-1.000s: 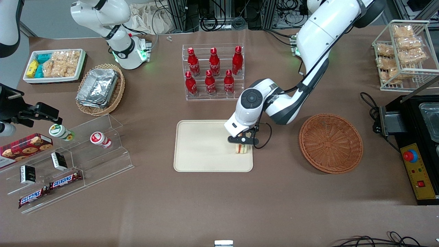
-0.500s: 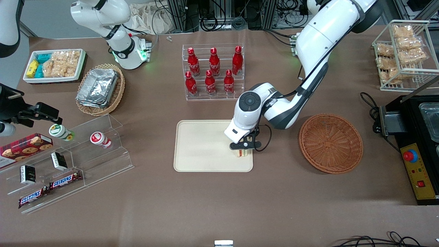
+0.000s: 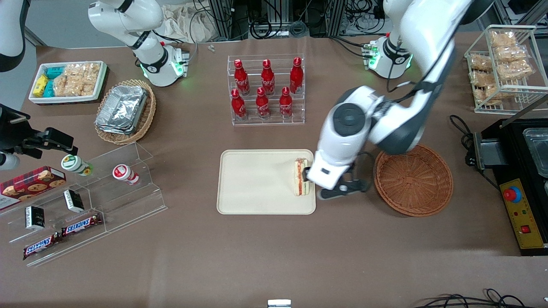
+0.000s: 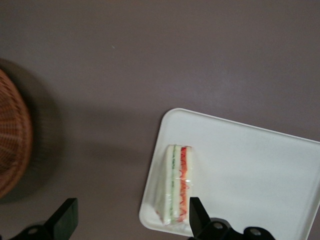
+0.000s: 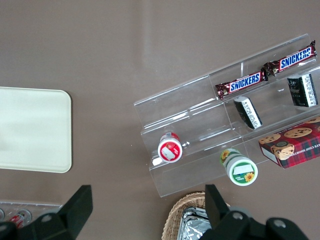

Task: Place sandwich from basket to tray

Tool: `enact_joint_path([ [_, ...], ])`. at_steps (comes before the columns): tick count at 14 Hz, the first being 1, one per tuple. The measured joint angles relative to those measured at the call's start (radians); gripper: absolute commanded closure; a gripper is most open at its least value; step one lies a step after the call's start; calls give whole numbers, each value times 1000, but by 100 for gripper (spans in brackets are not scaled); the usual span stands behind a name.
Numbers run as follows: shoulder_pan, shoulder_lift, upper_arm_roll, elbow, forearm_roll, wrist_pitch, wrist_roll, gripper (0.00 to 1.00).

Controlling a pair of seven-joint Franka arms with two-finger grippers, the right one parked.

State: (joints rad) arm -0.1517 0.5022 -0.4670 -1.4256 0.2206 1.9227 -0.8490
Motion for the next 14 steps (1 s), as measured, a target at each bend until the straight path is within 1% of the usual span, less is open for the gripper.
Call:
enact_joint_path([
  [2,81,-86,0,5,-82,-147,162,0],
  [4,145,-170,4,5,-141,-291,308,0],
  [5,163,-211,20,5,-171,-347,358,0],
  [7,163,-295,117,2,-227,-440,449,0],
  [9,156,-389,218,-31,-244,-497,539,0],
  [10,156,-442,254,-70,-246,-505,575,0],
  [12,156,-549,286,-170,-246,-501,603,0],
  [14,155,-593,288,-220,-246,-476,604,0],
])
